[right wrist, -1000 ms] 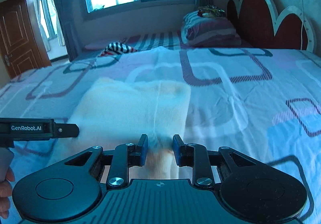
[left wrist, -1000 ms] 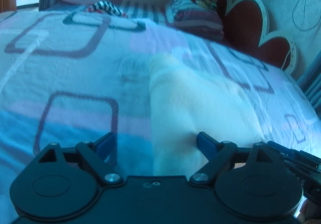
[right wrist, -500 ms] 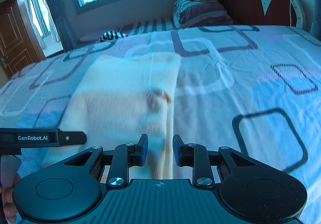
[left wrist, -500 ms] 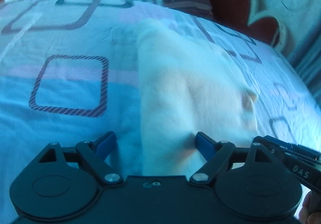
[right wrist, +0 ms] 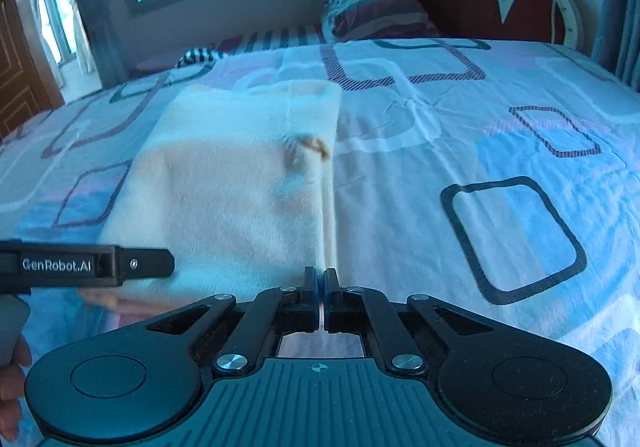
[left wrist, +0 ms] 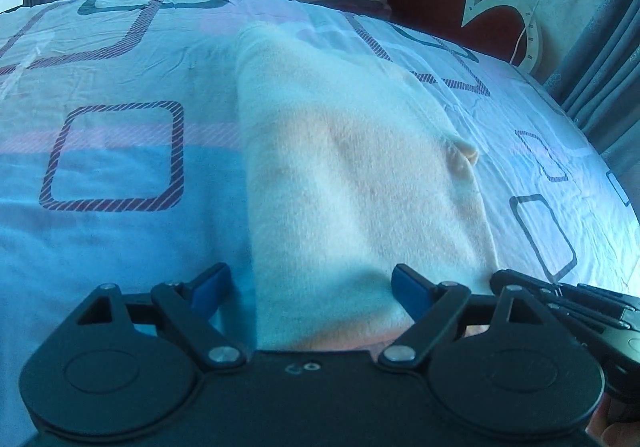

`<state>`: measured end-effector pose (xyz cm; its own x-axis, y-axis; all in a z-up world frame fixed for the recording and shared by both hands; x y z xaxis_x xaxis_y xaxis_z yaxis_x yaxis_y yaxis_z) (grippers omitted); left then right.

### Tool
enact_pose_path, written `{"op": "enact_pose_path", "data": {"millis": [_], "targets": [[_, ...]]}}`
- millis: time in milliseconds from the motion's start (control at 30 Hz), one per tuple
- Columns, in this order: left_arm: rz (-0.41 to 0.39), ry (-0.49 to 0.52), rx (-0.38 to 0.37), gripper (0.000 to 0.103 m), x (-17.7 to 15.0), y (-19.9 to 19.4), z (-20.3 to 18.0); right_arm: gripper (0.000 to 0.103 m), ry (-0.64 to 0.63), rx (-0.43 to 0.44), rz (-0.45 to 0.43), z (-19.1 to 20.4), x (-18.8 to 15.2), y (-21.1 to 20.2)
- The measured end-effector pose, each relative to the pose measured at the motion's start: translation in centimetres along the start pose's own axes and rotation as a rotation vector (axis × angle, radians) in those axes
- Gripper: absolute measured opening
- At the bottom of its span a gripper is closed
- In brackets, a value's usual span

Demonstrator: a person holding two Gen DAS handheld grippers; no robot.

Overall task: Fold small clothes
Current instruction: 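Open the right gripper and lift it off the folded sweater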

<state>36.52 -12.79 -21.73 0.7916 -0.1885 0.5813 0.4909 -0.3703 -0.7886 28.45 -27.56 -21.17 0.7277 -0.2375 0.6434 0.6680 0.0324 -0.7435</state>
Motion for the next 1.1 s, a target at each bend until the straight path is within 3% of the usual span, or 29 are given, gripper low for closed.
{"op": "enact_pose_path", "data": {"millis": [133, 333, 767, 833, 933, 1100], "targets": [[0.005, 0.012, -0.008, 0.087, -0.1, 0.1, 0.1, 0.003, 0.076, -0.005, -0.047, 0.1, 0.1, -1.0], [-0.001, 0.054, -0.003, 0.088, -0.3, 0.2, -0.3, 0.005, 0.092, -0.025, 0.005, 0.5, -0.5, -0.4], [0.021, 0.044, 0.033, 0.091, -0.2, 0.4, -0.7, 0.0, -0.05, -0.054, 0.004, -0.1, -0.7, 0.3], [0.018, 0.037, 0.038, 0.092, -0.2, 0.6, -0.7, 0.0, -0.061, -0.091, 0.026, -1.0, -1.2, 1.1], [0.021, 0.04, 0.044, 0.093, -0.2, 0.6, -0.9, 0.0, -0.007, -0.038, 0.05, -2.2, -1.0, 0.7], [0.039, -0.037, 0.017, 0.093, 0.7, 0.2, -0.4, 0.002, 0.029, 0.029, 0.01, -2.4, 1.1, 0.1]]}}
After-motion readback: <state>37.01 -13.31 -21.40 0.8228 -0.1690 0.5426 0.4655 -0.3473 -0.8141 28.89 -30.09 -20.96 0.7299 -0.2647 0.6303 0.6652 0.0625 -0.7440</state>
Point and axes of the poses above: each gripper's, at about its wrist camera, not at the fingertips, and y roughly the way its jaws point, z to its left, x to its top, the point moved 6 cm from there along y, roughly the way its jaws point, and after that the axes turned 6 degrees about y, right-handed, at the moved point
